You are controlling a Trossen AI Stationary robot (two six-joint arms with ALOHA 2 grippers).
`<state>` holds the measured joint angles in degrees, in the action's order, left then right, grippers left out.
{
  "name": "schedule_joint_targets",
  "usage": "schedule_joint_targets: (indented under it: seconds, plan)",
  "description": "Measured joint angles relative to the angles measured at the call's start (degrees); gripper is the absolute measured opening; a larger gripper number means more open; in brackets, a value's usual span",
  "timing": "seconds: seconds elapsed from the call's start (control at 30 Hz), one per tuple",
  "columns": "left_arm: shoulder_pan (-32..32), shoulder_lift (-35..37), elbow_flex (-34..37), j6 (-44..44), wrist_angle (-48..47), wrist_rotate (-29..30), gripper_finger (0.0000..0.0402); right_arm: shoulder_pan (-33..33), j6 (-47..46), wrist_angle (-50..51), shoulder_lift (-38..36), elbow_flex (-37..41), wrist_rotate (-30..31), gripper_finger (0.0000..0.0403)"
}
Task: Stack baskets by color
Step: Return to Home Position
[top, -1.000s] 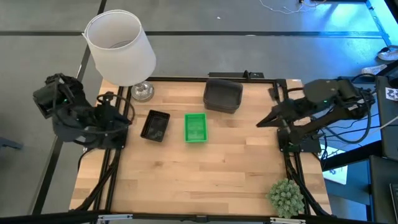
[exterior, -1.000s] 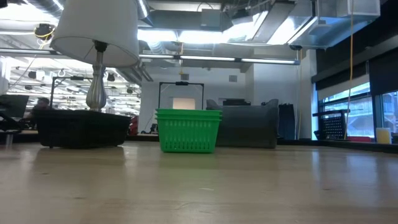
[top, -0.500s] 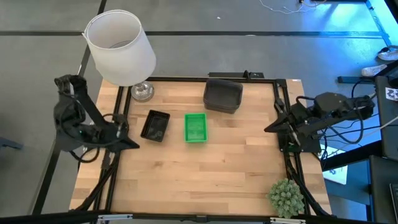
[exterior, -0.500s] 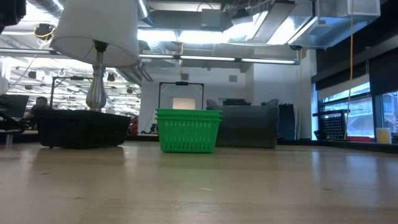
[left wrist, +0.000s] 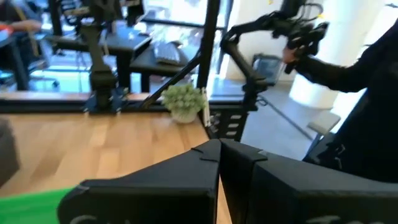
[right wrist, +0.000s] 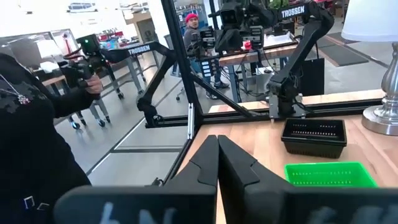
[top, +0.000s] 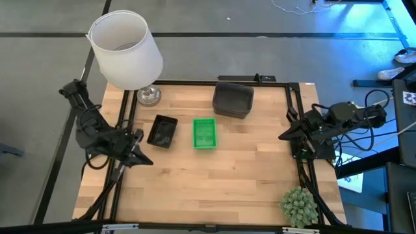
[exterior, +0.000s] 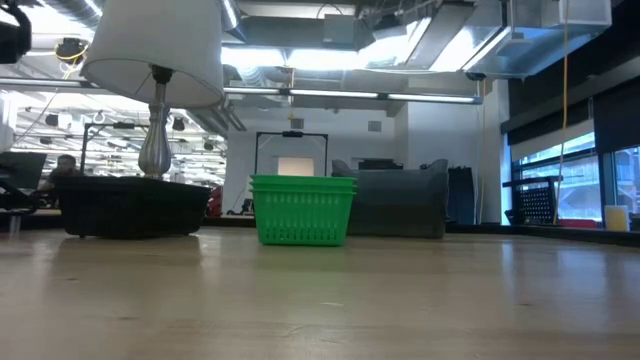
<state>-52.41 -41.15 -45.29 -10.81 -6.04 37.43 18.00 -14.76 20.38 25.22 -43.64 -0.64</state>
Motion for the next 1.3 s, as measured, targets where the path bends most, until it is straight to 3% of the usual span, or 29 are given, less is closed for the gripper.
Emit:
schedule_joint_targets:
  seconds: [0.17, 0.37, 0.6, 1.03, 1.3]
  plan:
    - [7.0, 2.6, 5.2, 3.4, 6.4, -9.6, 0.0000, 0.0, 2.6, 0.1, -2.7, 1.7, -0.6, 0.0000]
    - [15.8, 4.7, 7.5, 5.7, 5.3, -19.7, 0.0000, 0.0, 3.3, 0.2, -7.7, 3.9, -0.5, 0.0000]
    - [24.9, 7.6, 11.4, 6.9, 5.2, -27.5, 0.0000, 0.0, 3.3, 0.0, -13.6, 7.6, -0.5, 0.0000]
    - [33.6, 21.9, 20.4, 8.0, 4.2, -32.0, 0.0000, 0.0, 5.4, 1.0, -25.3, 13.9, -1.4, 0.0000]
    - [35.3, 30.3, 27.1, 6.9, 4.3, -30.5, 0.0000, 0.0, 6.3, 2.6, -25.1, 16.7, -2.4, 0.0000]
